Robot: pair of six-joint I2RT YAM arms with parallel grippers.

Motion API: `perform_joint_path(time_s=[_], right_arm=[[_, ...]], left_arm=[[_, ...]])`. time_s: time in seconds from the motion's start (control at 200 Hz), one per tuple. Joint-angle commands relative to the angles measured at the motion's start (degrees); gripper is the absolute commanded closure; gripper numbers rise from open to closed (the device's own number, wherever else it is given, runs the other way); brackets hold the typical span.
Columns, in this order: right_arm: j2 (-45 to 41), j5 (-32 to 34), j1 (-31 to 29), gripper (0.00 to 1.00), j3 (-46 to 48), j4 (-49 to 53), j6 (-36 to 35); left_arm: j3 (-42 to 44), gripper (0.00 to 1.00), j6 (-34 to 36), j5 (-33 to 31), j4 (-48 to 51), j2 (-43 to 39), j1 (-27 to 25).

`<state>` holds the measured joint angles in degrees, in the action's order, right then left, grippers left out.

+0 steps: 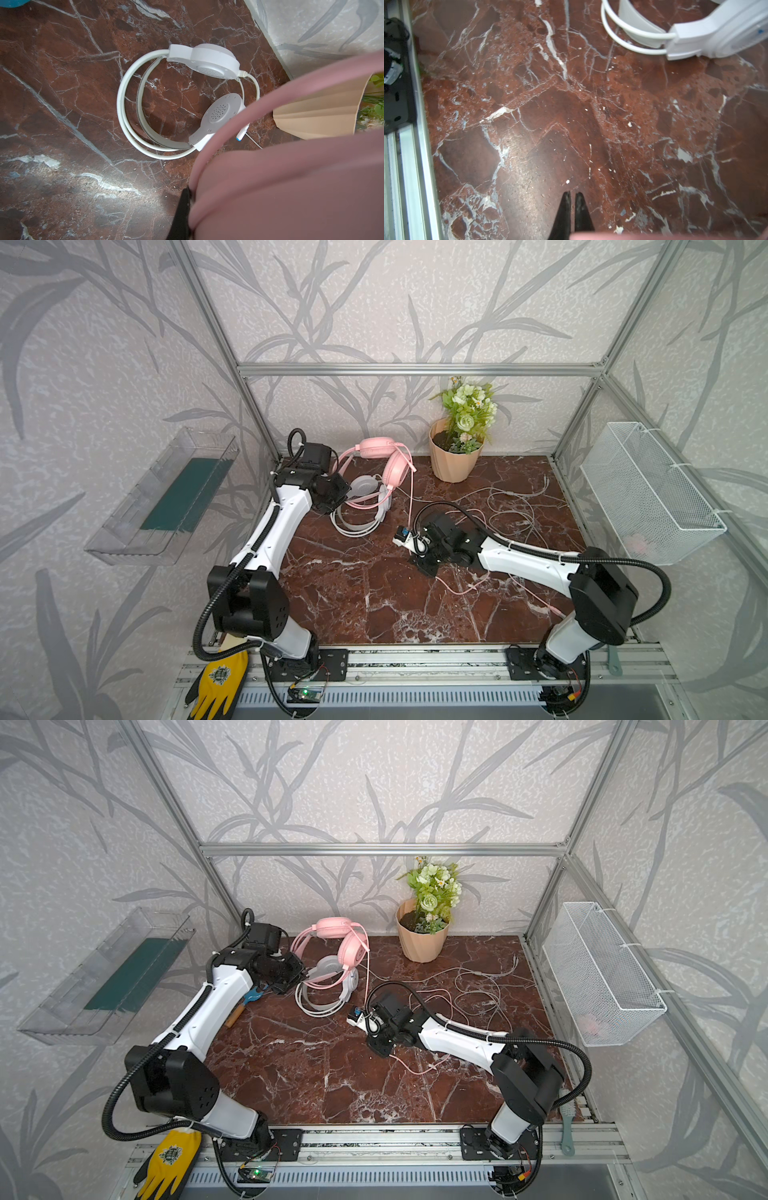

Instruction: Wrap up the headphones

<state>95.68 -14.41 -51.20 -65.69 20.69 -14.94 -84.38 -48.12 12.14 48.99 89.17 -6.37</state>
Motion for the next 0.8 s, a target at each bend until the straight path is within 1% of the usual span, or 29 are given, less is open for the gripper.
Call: perform_joint_path(time_s=[0.0, 0.145, 0.28, 0.345, 0.525, 0.62, 0.795], right_arm=[[1.8, -0.9, -2.1, 1.0, -5.5, 12.7, -6.2], [0.6, -2.5, -3.5, 1.0, -9.2, 16.9, -12.2], [-2.1, -3.4, -3.6, 1.0, -11.4, 19.7, -17.1], [-3.3, -3.1, -3.6, 1.0, -12.2, 21.0, -19.7], [-6.4, 0.9, -3.6, 1.0, -13.2, 22.7, -28.0], [-7.7, 3.0, -3.6, 1.0, -13.7, 23.0, -33.0], [-8.2, 6.5, -3.6, 1.0, -17.4, 28.1, -40.5]], left_arm=[[-4.4, 1.0, 1.0, -2.2, 0.5, 0.6, -0.7], [-7.9, 1.0, 6.0, -6.7, 5.6, 3.4, -2.2], [-9.9, 1.0, 9.6, -9.3, 8.1, 5.4, -3.2], [-11.0, 1.0, 12.0, -9.5, 8.9, 6.3, -3.7], [-15.9, 1.0, 19.3, -11.7, 13.9, 10.2, -5.8], [-17.5, 1.0, 21.4, -11.8, 15.2, 11.4, -6.1], [-20.7, 1.0, 25.2, -11.8, 17.6, 13.5, -6.9]])
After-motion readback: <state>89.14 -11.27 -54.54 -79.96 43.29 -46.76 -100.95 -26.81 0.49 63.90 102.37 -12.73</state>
